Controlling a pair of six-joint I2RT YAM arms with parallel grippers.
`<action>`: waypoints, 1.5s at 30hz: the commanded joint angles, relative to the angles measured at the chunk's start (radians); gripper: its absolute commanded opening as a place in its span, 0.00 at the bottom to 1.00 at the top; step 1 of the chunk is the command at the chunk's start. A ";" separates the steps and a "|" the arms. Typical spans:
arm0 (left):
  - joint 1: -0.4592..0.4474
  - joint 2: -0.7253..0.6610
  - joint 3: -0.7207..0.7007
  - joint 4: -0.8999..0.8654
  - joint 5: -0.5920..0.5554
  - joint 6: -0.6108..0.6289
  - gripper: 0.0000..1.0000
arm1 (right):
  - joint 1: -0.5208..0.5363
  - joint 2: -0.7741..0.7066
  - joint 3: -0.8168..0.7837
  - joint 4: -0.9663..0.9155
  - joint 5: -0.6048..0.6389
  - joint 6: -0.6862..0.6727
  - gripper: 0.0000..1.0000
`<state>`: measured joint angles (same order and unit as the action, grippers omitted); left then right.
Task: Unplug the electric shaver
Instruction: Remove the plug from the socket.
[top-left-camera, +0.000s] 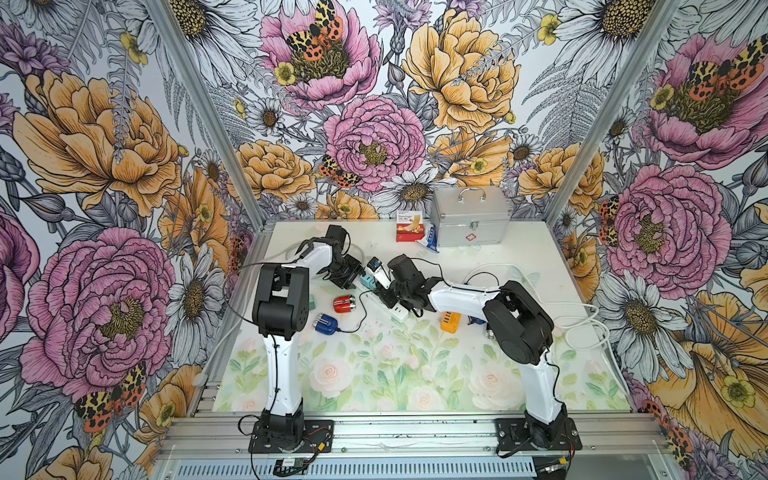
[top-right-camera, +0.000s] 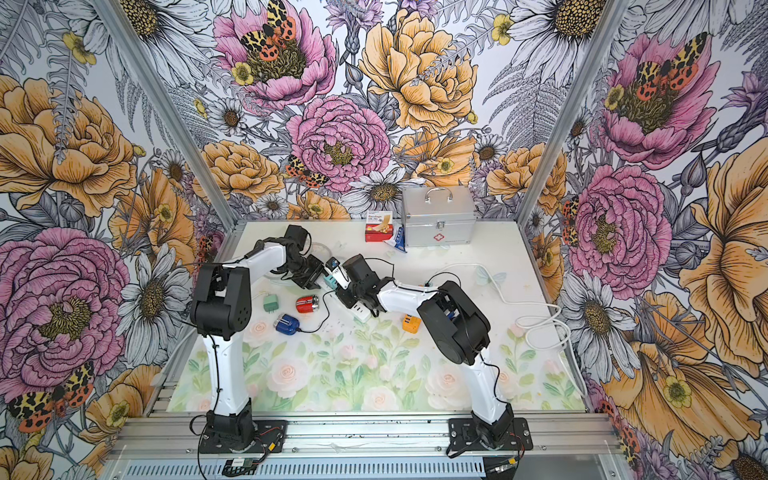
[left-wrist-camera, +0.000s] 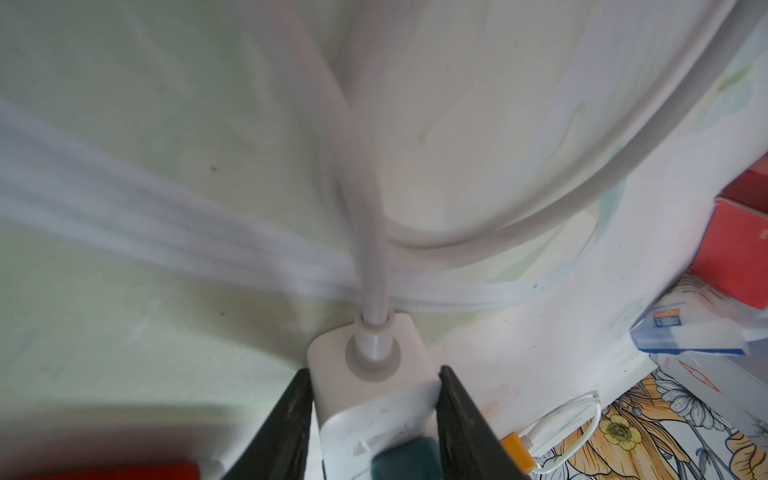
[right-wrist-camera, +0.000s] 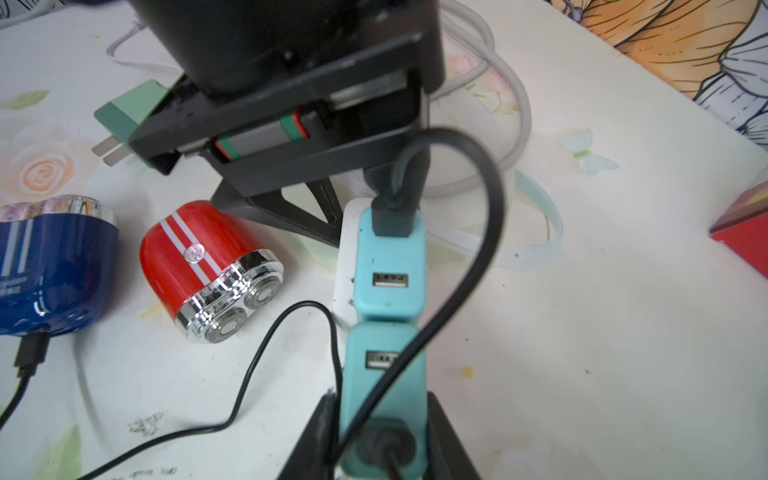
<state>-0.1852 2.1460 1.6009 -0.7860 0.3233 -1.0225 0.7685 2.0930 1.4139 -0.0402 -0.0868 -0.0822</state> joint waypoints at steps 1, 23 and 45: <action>-0.030 0.050 -0.013 -0.009 -0.012 -0.004 0.35 | 0.053 -0.072 0.011 0.025 0.068 -0.077 0.10; -0.041 0.061 -0.009 -0.008 -0.021 -0.001 0.33 | 0.061 -0.106 -0.015 0.021 0.030 -0.023 0.08; -0.050 0.083 0.015 -0.007 -0.021 -0.011 0.32 | 0.001 -0.108 -0.024 0.028 -0.168 0.173 0.08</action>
<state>-0.2104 2.1574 1.6238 -0.8101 0.3229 -1.0218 0.7395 2.0575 1.3880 -0.0708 -0.1463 0.0517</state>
